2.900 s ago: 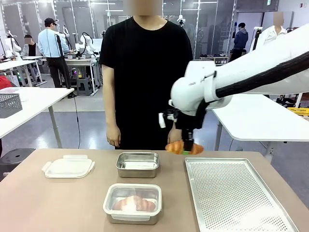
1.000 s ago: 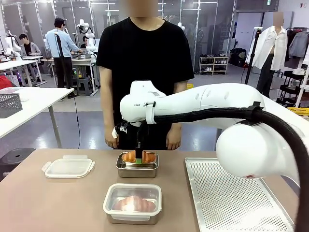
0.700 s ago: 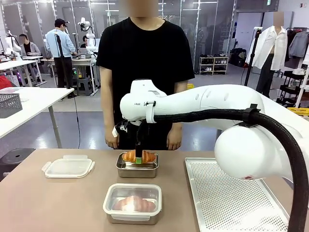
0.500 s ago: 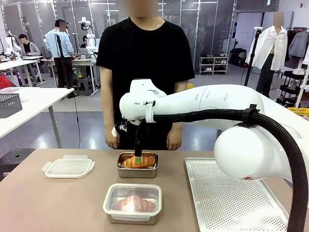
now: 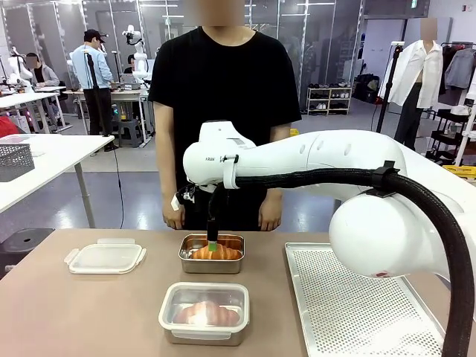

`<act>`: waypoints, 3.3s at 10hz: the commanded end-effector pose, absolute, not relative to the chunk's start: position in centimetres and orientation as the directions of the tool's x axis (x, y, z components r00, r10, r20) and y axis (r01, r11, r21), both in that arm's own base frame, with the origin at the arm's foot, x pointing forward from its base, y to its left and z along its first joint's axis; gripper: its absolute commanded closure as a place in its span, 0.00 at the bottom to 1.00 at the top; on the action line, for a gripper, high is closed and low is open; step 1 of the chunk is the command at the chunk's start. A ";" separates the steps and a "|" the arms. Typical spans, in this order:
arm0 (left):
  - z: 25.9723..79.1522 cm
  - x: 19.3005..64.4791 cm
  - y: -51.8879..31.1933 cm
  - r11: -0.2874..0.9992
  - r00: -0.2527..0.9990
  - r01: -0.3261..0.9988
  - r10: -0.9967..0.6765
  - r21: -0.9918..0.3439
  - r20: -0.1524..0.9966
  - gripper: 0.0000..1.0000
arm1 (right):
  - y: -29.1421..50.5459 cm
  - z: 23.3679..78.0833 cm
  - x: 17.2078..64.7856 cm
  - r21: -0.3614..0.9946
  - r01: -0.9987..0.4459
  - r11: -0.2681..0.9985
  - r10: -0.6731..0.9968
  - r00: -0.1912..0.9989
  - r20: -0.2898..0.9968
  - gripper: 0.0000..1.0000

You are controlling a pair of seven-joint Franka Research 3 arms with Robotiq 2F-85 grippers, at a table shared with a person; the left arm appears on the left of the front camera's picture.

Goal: Place the bread into the airtight container.
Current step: Pick up a Butter Roll and place it into an empty Airtight Container.

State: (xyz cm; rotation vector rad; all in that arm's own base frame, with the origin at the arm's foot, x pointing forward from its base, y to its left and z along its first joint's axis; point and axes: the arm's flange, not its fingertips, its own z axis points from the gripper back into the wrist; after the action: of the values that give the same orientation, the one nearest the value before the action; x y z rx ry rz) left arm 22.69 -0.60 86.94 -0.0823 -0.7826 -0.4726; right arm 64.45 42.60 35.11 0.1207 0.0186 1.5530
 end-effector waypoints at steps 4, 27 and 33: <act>87.0 22.6 -0.5 0.893 0.610 0.439 -0.379 0.101 0.696 0.00 | 42.7 35.2 64.5 0.086 -0.996 0.014 0.997 0.020 0.068 0.00; 87.0 22.6 -0.5 0.893 0.610 0.439 -0.379 0.101 0.696 0.00 | 7.3 65.6 45.4 -0.025 -0.699 0.714 0.628 0.625 0.463 0.00; 87.0 22.6 -0.5 0.893 0.610 0.439 -0.379 0.101 0.696 0.00 | -0.6 74.3 32.5 -0.015 -0.478 0.878 0.418 0.750 0.513 0.00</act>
State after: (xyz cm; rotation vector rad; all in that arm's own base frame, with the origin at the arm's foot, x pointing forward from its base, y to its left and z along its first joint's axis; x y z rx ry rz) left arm 22.68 -0.54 86.95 -0.0827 -0.7831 -0.4716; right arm 33.80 -0.67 73.02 0.1159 -0.5113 0.5403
